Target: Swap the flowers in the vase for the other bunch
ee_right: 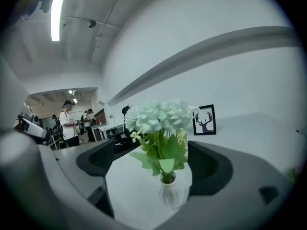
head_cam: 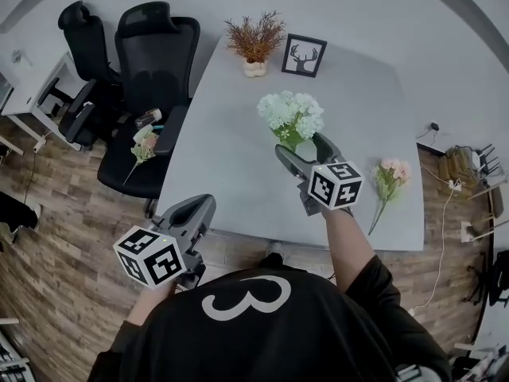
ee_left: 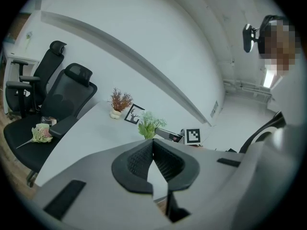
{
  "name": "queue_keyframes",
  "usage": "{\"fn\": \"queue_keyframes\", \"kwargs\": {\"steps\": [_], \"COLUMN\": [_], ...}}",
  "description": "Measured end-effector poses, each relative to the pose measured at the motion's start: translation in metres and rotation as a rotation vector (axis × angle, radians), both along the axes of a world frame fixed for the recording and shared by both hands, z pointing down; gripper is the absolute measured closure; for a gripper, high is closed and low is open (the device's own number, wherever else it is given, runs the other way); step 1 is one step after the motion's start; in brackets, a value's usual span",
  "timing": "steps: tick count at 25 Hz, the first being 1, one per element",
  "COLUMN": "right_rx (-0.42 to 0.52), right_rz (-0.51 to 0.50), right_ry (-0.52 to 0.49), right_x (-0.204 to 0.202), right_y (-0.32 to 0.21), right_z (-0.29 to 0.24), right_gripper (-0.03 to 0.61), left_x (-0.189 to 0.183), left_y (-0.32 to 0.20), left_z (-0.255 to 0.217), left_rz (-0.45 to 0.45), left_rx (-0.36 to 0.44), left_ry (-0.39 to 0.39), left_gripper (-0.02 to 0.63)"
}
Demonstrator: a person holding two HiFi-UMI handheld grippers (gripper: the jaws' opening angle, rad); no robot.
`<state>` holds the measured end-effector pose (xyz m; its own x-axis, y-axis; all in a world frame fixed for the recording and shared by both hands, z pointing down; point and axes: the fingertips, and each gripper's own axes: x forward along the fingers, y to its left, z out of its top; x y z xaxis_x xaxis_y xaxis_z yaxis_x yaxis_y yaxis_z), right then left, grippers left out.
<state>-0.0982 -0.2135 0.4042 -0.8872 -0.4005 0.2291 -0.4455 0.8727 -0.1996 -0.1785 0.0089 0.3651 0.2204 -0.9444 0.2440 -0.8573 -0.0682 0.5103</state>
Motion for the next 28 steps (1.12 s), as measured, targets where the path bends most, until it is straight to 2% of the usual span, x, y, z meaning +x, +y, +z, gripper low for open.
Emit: {"fn": "queue_keyframes", "kwargs": {"steps": [3, 7, 14, 16, 19, 22, 26, 28], "right_rx": [-0.003, 0.022, 0.081, 0.090, 0.078, 0.034, -0.031, -0.082], "right_rz": [0.050, 0.082, -0.061, -0.120, -0.175, -0.212, -0.241, -0.261], "right_ry": [-0.016, -0.090, -0.247, -0.252, -0.270, -0.291, -0.304, -0.315], "right_x": [0.017, 0.041, 0.061, 0.065, 0.073, 0.079, 0.086, 0.088], "right_y": [0.009, 0.029, 0.117, 0.145, 0.177, 0.202, 0.223, 0.232], "right_z": [-0.007, -0.034, -0.094, -0.104, -0.111, -0.110, -0.105, -0.100], "right_gripper": [0.121, 0.121, 0.135, 0.182, 0.316, 0.375, 0.538, 0.569], "left_x": [0.000, 0.006, 0.025, 0.030, 0.039, 0.054, 0.077, 0.084], "left_y": [0.013, 0.024, 0.044, 0.047, 0.048, 0.049, 0.052, 0.055], "left_z": [-0.007, -0.019, -0.037, -0.043, -0.048, -0.048, -0.046, -0.046], "left_rz": [0.006, 0.033, 0.108, 0.128, 0.156, 0.196, 0.260, 0.279], "left_rx": [0.019, 0.051, 0.107, 0.118, 0.127, 0.132, 0.144, 0.147], "left_ry": [-0.001, -0.008, -0.015, -0.030, -0.042, -0.040, -0.041, -0.040], "left_gripper": [0.601, 0.603, 0.601, 0.601, 0.601, 0.601, 0.601, 0.602]}}
